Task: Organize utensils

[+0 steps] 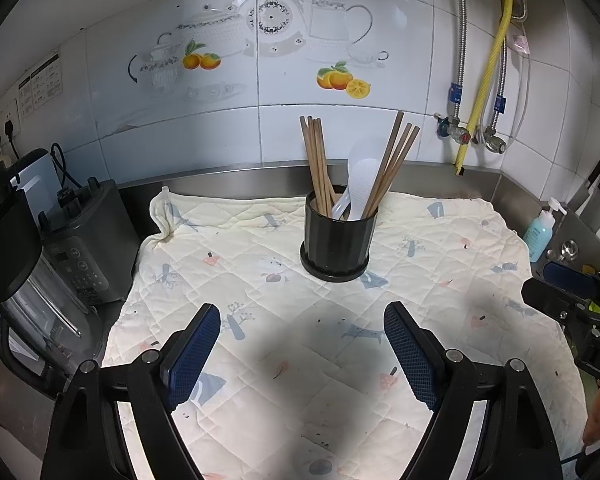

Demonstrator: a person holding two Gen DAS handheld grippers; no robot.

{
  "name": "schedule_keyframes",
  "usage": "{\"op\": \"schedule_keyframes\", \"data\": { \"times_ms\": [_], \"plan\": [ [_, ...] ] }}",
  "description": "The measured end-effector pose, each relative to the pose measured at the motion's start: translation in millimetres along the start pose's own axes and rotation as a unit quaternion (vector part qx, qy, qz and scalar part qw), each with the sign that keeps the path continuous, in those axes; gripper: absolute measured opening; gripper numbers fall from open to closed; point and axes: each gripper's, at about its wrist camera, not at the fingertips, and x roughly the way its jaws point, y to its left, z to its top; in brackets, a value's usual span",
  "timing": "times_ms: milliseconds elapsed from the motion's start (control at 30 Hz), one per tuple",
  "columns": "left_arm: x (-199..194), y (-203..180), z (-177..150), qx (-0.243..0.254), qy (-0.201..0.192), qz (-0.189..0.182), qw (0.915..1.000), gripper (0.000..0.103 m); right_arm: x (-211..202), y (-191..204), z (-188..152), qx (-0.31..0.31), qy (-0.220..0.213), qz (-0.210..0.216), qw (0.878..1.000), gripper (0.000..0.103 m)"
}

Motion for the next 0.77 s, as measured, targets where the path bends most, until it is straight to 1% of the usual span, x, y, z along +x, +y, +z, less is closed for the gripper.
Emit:
{"op": "schedule_keyframes", "data": {
  "times_ms": [533,767],
  "plan": [
    [-4.0,0.2,-1.5,-0.001,-0.003,-0.003,1.0000,0.090,-0.9,3.3,-3.2,0.000,0.004,-0.001,1.000,0.064],
    [-8.4,1.0,-2.4,0.001,-0.013,-0.006,0.9999,0.090,-0.1,4.0,-4.7,0.002,0.006,0.001,1.000,0.064]
  ]
}}
